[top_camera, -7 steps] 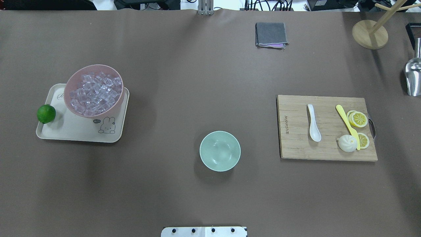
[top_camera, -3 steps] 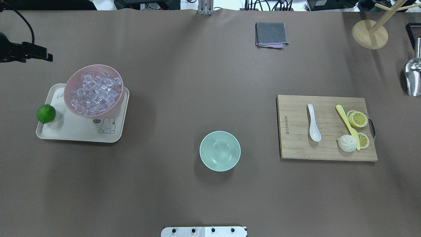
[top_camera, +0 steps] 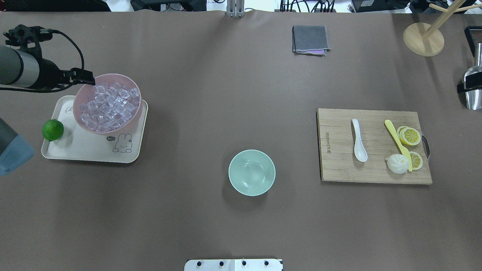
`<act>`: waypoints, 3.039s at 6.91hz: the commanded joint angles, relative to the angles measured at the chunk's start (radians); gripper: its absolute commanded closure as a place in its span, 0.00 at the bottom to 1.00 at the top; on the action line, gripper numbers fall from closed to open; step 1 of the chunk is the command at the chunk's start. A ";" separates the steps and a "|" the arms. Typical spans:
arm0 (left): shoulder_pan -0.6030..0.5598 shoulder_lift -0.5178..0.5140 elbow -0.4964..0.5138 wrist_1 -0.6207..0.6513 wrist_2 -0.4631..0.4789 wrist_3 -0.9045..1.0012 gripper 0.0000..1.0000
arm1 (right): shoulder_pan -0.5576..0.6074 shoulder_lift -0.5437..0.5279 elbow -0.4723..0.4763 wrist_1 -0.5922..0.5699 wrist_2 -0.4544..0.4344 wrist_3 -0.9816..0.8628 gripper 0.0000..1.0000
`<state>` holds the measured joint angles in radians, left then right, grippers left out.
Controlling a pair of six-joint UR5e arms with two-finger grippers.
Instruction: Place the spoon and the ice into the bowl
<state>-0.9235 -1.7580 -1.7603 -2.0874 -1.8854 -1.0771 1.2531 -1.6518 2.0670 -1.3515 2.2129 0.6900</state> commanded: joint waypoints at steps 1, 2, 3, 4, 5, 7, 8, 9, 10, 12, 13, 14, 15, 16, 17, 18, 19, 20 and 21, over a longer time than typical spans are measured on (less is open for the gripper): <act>0.052 -0.026 0.028 0.000 0.075 -0.038 0.05 | -0.043 0.003 -0.001 0.035 -0.039 0.055 0.00; 0.060 -0.040 0.042 0.000 0.075 -0.038 0.18 | -0.047 0.003 -0.001 0.040 -0.039 0.057 0.00; 0.078 -0.044 0.051 0.000 0.077 -0.037 0.31 | -0.049 0.001 -0.002 0.043 -0.039 0.057 0.00; 0.081 -0.051 0.057 0.000 0.077 -0.035 0.37 | -0.052 0.003 -0.004 0.045 -0.039 0.057 0.00; 0.083 -0.051 0.067 -0.002 0.077 -0.030 0.42 | -0.057 0.003 -0.004 0.045 -0.041 0.057 0.00; 0.083 -0.051 0.073 -0.002 0.077 -0.020 0.44 | -0.057 0.003 -0.004 0.045 -0.041 0.057 0.00; 0.083 -0.051 0.074 -0.002 0.077 -0.018 0.44 | -0.057 0.003 -0.004 0.045 -0.041 0.057 0.00; 0.083 -0.051 0.079 -0.002 0.077 -0.018 0.44 | -0.058 0.003 -0.004 0.045 -0.047 0.056 0.00; 0.083 -0.052 0.088 -0.003 0.077 0.008 0.46 | -0.058 0.003 -0.004 0.045 -0.052 0.056 0.00; 0.083 -0.055 0.090 -0.002 0.074 0.057 0.46 | -0.060 0.001 -0.004 0.045 -0.053 0.056 0.00; 0.083 -0.055 0.090 -0.002 0.074 0.057 0.46 | -0.060 0.001 -0.002 0.045 -0.053 0.056 0.00; 0.083 -0.055 0.090 -0.002 0.074 0.057 0.48 | -0.060 0.001 -0.002 0.045 -0.053 0.056 0.00; 0.081 -0.057 0.088 -0.002 0.072 0.059 0.49 | -0.060 0.001 -0.002 0.045 -0.053 0.056 0.00; 0.081 -0.057 0.088 0.000 0.074 0.062 0.49 | -0.060 0.001 -0.002 0.045 -0.053 0.056 0.00; 0.081 -0.057 0.088 0.000 0.074 0.062 0.49 | -0.060 0.001 -0.002 0.045 -0.055 0.056 0.00; 0.080 -0.058 0.093 0.001 0.074 0.077 0.49 | -0.060 0.001 -0.002 0.045 -0.053 0.056 0.00; 0.072 -0.058 0.100 0.001 0.074 0.107 0.47 | -0.060 0.001 -0.002 0.045 -0.055 0.057 0.00; 0.069 -0.070 0.110 0.001 0.074 0.108 0.47 | -0.060 0.000 -0.002 0.045 -0.053 0.057 0.00; 0.069 -0.072 0.114 0.001 0.074 0.108 0.47 | -0.060 0.000 -0.002 0.045 -0.053 0.057 0.00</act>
<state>-0.8527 -1.8250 -1.6534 -2.0862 -1.8116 -0.9734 1.1934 -1.6516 2.0647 -1.3070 2.1595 0.7468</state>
